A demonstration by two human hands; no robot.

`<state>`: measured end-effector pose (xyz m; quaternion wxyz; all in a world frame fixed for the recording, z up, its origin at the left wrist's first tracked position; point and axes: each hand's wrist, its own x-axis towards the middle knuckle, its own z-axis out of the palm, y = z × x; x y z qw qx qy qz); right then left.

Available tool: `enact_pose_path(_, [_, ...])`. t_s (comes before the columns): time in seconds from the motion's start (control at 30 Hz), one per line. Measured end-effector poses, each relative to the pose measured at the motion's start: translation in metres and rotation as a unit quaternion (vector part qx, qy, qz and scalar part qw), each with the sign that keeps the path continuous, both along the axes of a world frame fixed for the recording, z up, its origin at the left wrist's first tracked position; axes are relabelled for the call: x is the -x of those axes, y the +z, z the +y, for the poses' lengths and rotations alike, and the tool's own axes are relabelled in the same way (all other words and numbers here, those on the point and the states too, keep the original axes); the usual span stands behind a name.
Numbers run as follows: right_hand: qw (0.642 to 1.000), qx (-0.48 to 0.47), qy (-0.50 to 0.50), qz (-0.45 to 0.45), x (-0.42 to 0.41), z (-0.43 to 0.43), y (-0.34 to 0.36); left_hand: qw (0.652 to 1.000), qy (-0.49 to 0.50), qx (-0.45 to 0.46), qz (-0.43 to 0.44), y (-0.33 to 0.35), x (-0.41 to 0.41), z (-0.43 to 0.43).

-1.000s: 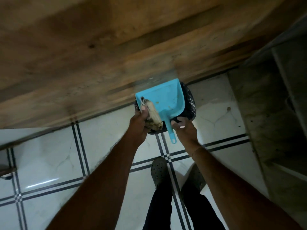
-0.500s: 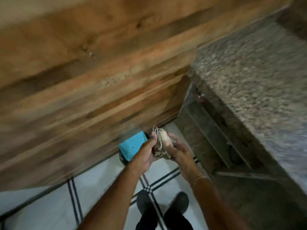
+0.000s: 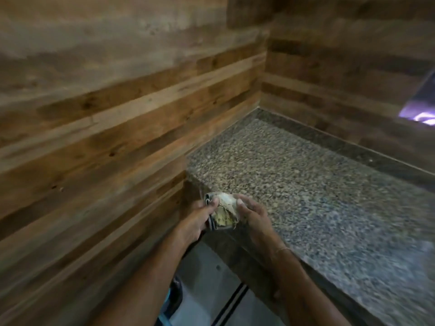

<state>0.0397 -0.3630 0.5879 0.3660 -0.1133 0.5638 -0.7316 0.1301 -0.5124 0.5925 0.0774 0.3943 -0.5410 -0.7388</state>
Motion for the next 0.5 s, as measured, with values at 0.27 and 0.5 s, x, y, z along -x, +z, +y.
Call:
enact_pose_path(0.27, [0.998,-0.051,-0.041,-0.001,0.053,0.026,0.011,0.998,-0.022,0.047,-0.019,-0.008,0.07,0.008])
enact_pose_path(0.5, [0.991,-0.09,-0.083,0.053,0.088,0.002,-0.014,0.98,-0.072,0.181,0.045,-0.035,0.12,-0.023])
